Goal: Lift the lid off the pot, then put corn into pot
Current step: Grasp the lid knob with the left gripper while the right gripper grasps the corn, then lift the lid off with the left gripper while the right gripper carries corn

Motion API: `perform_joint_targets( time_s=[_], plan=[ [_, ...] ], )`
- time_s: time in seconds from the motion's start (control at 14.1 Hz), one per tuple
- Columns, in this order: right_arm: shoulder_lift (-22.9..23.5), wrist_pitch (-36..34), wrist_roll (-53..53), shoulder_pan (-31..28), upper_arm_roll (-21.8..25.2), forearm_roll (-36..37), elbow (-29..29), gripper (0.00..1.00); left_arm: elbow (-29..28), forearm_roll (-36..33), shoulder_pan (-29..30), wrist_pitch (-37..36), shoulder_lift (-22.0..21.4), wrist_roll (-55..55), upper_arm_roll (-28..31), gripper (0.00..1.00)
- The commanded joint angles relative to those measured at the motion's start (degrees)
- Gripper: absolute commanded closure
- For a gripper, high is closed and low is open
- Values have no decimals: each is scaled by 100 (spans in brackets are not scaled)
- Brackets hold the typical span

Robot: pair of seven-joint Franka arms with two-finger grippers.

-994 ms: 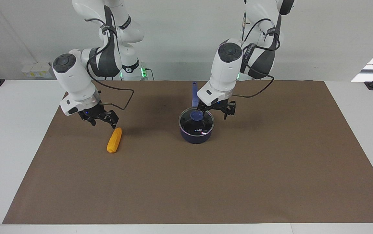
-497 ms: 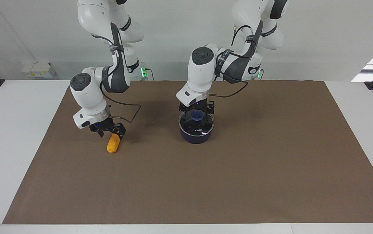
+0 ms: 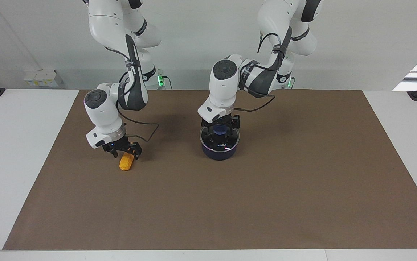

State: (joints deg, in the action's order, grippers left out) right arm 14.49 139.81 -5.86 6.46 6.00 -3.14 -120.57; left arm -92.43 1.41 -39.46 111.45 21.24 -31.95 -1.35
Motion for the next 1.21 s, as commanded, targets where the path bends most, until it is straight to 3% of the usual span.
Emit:
perform_joint_targets(
  time_s=[0.0,0.07,0.14,0.21,0.35,0.71,0.99,1.14],
  plan=[
    [-34,205,234,-75,-20,-29,-125,22,-223,-27,-62,149,-147,-214,74,35],
    [-34,214,234,-75,-20,-29,-125,48,-223,-27,-53,123,-147,-258,74,69],
    [-25,214,226,-84,-20,-29,-116,75,-197,-27,-53,114,-138,-250,74,98],
    [-25,205,217,-75,-20,-29,-108,91,-153,-35,-53,79,-129,-250,82,100],
    [-34,179,199,-84,-20,-29,-107,99,-83,-36,-71,44,-129,-259,82,100],
    [-314,100,138,22,-29,-90,15,100,348,-1,8,-422,-278,-259,126,100],
    [-675,4,-265,433,-29,-117,146,100,94,8,499,-553,-752,-137,144,100],
    [-632,-610,-782,724,-29,-117,646,100,-152,8,851,-598,-998,56,144,100]
  ],
)
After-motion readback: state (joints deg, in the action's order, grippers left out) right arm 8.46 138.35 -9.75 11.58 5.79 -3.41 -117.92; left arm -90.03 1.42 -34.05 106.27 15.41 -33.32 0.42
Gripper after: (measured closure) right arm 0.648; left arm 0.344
